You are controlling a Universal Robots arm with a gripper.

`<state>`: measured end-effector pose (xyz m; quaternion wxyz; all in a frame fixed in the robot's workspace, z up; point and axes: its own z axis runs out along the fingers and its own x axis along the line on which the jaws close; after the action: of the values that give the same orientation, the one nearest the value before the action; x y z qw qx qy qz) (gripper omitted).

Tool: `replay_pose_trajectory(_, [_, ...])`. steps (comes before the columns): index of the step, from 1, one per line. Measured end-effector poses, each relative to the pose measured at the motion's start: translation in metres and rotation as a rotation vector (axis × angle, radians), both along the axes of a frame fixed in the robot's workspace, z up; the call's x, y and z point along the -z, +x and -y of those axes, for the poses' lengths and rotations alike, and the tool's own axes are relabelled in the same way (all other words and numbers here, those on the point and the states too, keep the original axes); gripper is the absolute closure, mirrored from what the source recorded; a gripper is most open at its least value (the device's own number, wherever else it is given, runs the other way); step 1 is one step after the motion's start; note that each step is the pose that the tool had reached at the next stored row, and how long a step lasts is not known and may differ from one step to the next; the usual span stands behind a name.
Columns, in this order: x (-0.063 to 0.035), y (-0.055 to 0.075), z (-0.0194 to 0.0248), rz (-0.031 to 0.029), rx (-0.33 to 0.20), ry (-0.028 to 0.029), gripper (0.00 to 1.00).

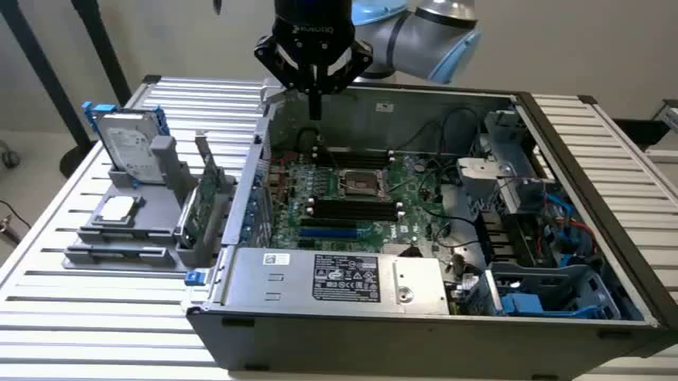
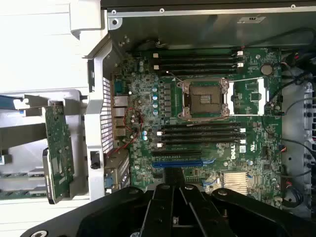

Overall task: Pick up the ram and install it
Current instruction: 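Reach for the ram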

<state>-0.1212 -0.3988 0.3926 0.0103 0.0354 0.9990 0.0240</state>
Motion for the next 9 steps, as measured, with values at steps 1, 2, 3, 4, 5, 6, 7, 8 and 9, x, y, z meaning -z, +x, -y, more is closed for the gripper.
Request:
replay_pose_trajectory(1, [0.0000, 0.0000, 0.0000, 0.0000, 0.000, 0.0000, 0.89])
replay_pose_trajectory(2, [0.0000, 0.0000, 0.0000, 0.0001, 0.000, 0.0000, 0.89])
replay_pose_trajectory(3, [0.0000, 0.0000, 0.0000, 0.0000, 0.000, 0.0000, 0.89])
replay_pose_trajectory(4, [0.0000, 0.0000, 0.0000, 0.0000, 0.000, 0.0000, 0.89])
replay_pose_trajectory(5, [0.0000, 0.0000, 0.0000, 0.0000, 0.000, 0.0000, 0.89])
replay_pose_trajectory(6, [0.0000, 0.0000, 0.0000, 0.0000, 0.000, 0.0000, 0.89])
replay_pose_trajectory(7, [0.0000, 0.0000, 0.0000, 0.0000, 0.000, 0.0000, 0.89])
replay_pose_trajectory(8, [0.0000, -0.0005, 0.0000, 0.0000, 0.000, 0.0000, 0.89])
replay_pose_trajectory(9, [-0.0002, -0.0037, 0.0000, -0.0002, 0.000, -0.0003, 0.89])
